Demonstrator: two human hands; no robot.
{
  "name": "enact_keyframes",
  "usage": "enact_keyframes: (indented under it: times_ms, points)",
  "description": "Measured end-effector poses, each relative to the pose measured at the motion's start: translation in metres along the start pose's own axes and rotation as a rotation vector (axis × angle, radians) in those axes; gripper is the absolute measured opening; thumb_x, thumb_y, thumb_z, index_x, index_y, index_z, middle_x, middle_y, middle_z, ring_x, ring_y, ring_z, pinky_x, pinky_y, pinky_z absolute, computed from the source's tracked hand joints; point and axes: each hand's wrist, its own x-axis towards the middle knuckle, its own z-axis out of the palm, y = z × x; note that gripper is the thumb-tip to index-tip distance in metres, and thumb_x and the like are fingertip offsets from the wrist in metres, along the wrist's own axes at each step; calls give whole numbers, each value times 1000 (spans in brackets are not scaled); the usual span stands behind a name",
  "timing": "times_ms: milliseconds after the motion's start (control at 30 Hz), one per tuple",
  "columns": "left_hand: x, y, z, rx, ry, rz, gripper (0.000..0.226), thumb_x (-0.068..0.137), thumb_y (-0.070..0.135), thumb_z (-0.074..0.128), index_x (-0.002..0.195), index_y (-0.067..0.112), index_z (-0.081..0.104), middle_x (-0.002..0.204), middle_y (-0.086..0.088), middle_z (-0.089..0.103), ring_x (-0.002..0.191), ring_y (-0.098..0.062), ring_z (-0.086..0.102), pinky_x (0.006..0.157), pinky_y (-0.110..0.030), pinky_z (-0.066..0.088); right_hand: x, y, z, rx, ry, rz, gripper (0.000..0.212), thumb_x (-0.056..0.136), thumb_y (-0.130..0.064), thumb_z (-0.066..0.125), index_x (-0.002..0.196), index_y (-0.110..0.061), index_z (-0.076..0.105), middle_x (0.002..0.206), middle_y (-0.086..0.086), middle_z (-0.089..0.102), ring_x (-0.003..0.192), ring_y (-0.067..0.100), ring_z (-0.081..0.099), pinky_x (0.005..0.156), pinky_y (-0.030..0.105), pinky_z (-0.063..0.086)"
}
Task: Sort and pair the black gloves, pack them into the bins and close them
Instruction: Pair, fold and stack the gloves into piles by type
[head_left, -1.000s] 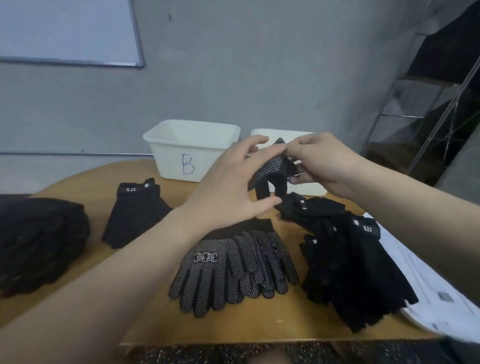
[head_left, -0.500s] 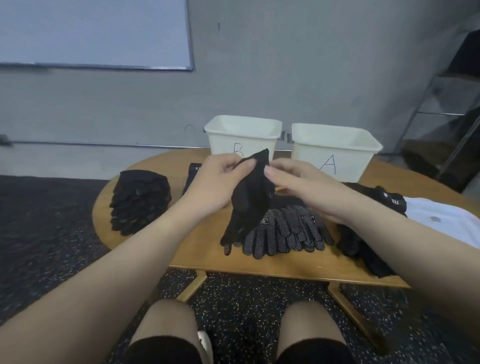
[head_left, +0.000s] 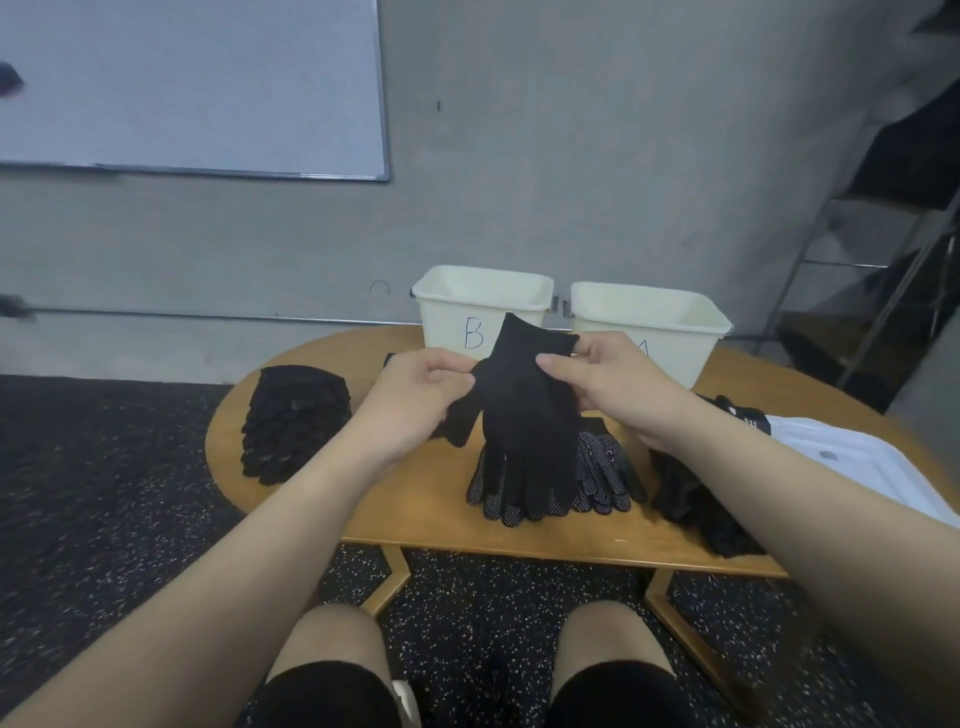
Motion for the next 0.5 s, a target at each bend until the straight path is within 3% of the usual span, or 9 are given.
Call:
enact_keyframes:
  times_ms: [67,100,133,200,267,333,400,500]
  points:
    - [-2,5,6,66,216,91,13,99,14,64,105,21,73,102,4,75,92,-10,71,76,-13,55,3,-3,0,-26,43,7,27,102,-18,62,106,8,68,95,23,75,69,18,68,65,33,57]
    - [-3,9,9,119,296,150,13,98,15,65,102,24,72,99,10,73,87,-3,67,68,-7,49,4,-4,0,-24,55,13,30,102,-19,63,107,11,66,91,22,72,67,18,65,61,30,56]
    - [-2,11,13,138,314,194,12,96,17,67,99,27,72,97,14,72,84,0,65,66,-7,48,5,-5,0,-9,62,22,30,103,-19,62,105,11,65,85,19,70,66,20,65,57,27,56]
    - [-1,14,24,102,182,219,13,93,28,74,105,29,73,101,16,73,81,1,66,71,-17,52,5,-9,4,61,57,38,23,103,-17,61,92,3,64,69,7,69,60,18,68,51,25,56]
    - [-2,17,36,129,28,210,40,85,44,79,122,31,68,114,18,71,93,1,68,80,-24,55,5,-12,8,143,11,46,27,104,-19,59,82,-5,62,63,4,68,59,18,71,54,26,59]
    - [0,14,46,123,17,243,46,82,43,76,126,36,64,115,19,71,104,1,68,93,-24,53,7,-14,11,244,-115,79,32,105,-28,57,97,-1,71,83,14,76,78,25,75,71,34,63]
    - [4,8,49,126,91,265,28,91,27,70,118,32,67,109,15,74,104,-3,68,94,-24,51,8,-13,11,281,-220,123,41,105,-38,54,114,-1,71,102,19,77,94,29,75,82,39,62]
    - [11,0,46,176,179,210,18,102,26,59,107,15,72,98,0,76,88,-14,65,80,-33,49,12,-7,5,115,-182,92,39,104,-42,54,109,-7,72,98,12,79,91,27,77,76,33,63]
